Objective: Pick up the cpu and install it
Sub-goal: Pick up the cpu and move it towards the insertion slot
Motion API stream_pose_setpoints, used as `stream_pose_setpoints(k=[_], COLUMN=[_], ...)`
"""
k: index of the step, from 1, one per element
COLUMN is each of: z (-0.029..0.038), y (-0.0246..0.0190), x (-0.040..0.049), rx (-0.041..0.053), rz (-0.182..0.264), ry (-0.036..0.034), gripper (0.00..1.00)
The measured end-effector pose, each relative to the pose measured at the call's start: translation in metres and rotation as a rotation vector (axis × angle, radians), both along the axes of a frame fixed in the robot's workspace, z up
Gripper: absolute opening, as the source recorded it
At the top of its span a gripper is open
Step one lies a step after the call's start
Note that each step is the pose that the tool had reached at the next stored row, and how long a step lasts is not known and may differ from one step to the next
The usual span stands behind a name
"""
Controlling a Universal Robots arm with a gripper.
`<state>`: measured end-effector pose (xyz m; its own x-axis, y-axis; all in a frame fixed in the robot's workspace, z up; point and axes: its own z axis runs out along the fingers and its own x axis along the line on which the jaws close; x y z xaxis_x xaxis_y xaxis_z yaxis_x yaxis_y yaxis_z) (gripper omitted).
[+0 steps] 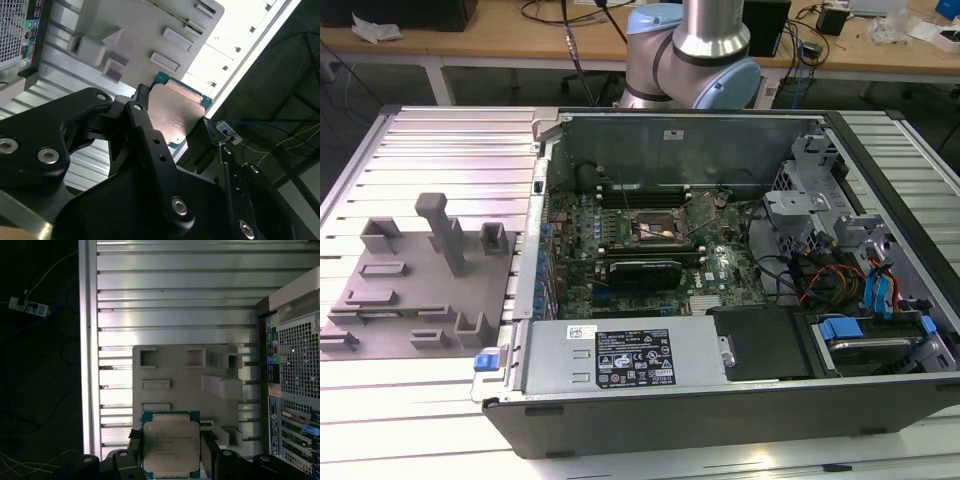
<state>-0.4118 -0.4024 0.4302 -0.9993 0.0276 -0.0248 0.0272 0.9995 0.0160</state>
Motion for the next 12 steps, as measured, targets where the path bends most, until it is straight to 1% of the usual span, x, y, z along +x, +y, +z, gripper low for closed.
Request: stream_pose_setpoints(k=[5, 12], z=[0.0, 0.0], y=[0.0, 0.0], x=[0.004, 0.012], rx=[-0.0001, -0.0001], rz=[0.0, 0.0], ry=[0.0001, 0.0], gripper=[0.55, 0.55])
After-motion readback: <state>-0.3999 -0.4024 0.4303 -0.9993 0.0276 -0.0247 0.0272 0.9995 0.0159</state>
